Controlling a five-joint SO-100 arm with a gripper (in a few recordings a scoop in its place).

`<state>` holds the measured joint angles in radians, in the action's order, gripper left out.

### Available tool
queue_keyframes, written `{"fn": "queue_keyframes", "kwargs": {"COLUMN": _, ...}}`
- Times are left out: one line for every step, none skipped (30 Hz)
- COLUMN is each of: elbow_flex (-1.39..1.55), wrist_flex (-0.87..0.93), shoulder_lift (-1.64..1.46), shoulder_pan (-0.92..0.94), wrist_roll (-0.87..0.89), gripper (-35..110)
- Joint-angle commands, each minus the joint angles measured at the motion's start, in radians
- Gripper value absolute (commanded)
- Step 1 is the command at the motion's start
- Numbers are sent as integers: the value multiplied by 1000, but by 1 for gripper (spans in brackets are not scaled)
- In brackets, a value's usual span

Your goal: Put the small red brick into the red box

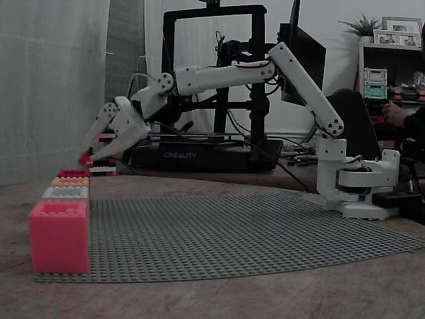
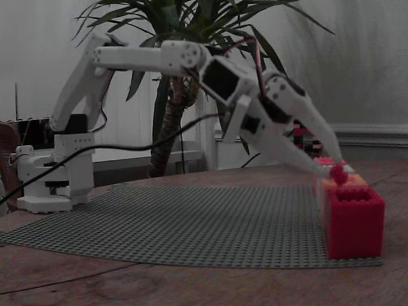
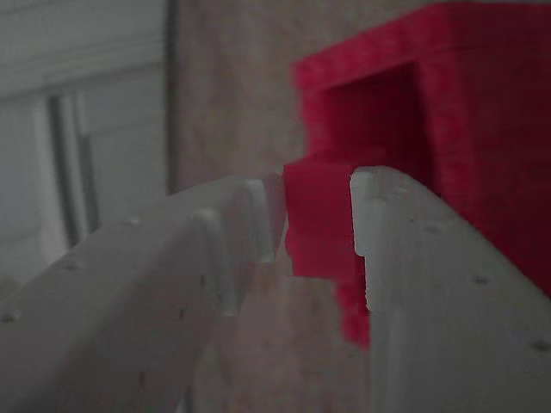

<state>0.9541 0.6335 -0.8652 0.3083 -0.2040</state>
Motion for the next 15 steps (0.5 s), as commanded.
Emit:
{"fn": "queue_keyframes", "kwargs": {"elbow_flex": -74, "wrist_flex": -9, "shoulder_lift": -44, "shoulder_pan": 17, "wrist_roll": -8, "gripper": 7}}
{"fn": "queue_keyframes", "kwargs": {"elbow_flex": -74, "wrist_flex": -9, "shoulder_lift": -43, "shoulder_pan": 17, "wrist_roll": -6, "gripper": 8}}
{"fn": "queue_keyframes", "kwargs": {"elbow_flex": -74, "wrist_flex": -11, "shoulder_lift": -43, "shoulder_pan": 17, "wrist_roll": -6, "gripper": 9}}
{"fn": "queue_keyframes", "kwargs": {"elbow_flex": -74, "wrist_flex": -14, "shoulder_lift": -41, "shoulder_pan": 17, "wrist_roll": -3, "gripper": 10}}
{"fn": "queue_keyframes", "kwargs": {"elbow_flex": -74, "wrist_flex": -18, "shoulder_lift": -41, "shoulder_pan": 17, "wrist_roll": 5, "gripper": 13}}
{"fn": "queue_keyframes", "kwargs": {"elbow_flex": -74, "wrist_flex": -21, "shoulder_lift": -41, "shoulder_pan": 17, "wrist_roll": 11, "gripper": 15}}
{"fn": "queue_keyframes", "kwargs": {"elbow_flex": -74, "wrist_flex": -21, "shoulder_lift": -41, "shoulder_pan": 17, "wrist_roll": 14, "gripper": 16}}
{"fn": "queue_keyframes", "kwargs": {"elbow_flex": -74, "wrist_flex": -20, "shoulder_lift": -41, "shoulder_pan": 17, "wrist_roll": 15, "gripper": 16}}
{"fn": "queue_keyframes", "kwargs": {"elbow_flex": -74, "wrist_flex": -17, "shoulder_lift": -43, "shoulder_pan": 17, "wrist_roll": 15, "gripper": 16}}
{"fn": "queue_keyframes", "kwargs": {"elbow_flex": -74, "wrist_flex": -15, "shoulder_lift": -46, "shoulder_pan": 15, "wrist_roll": 14, "gripper": 16}}
{"fn": "queue_keyframes", "kwargs": {"elbow_flex": -74, "wrist_flex": -11, "shoulder_lift": -48, "shoulder_pan": 15, "wrist_roll": 15, "gripper": 15}}
{"fn": "queue_keyframes", "kwargs": {"elbow_flex": -74, "wrist_flex": -5, "shoulder_lift": -54, "shoulder_pan": 15, "wrist_roll": 17, "gripper": 15}}
{"fn": "queue_keyframes", "kwargs": {"elbow_flex": -74, "wrist_flex": 5, "shoulder_lift": -61, "shoulder_pan": 15, "wrist_roll": 17, "gripper": 14}}
{"fn": "queue_keyframes", "kwargs": {"elbow_flex": -71, "wrist_flex": 12, "shoulder_lift": -72, "shoulder_pan": 15, "wrist_roll": 20, "gripper": 12}}
{"fn": "queue_keyframes", "kwargs": {"elbow_flex": -64, "wrist_flex": 23, "shoulder_lift": -89, "shoulder_pan": 15, "wrist_roll": 23, "gripper": 10}}
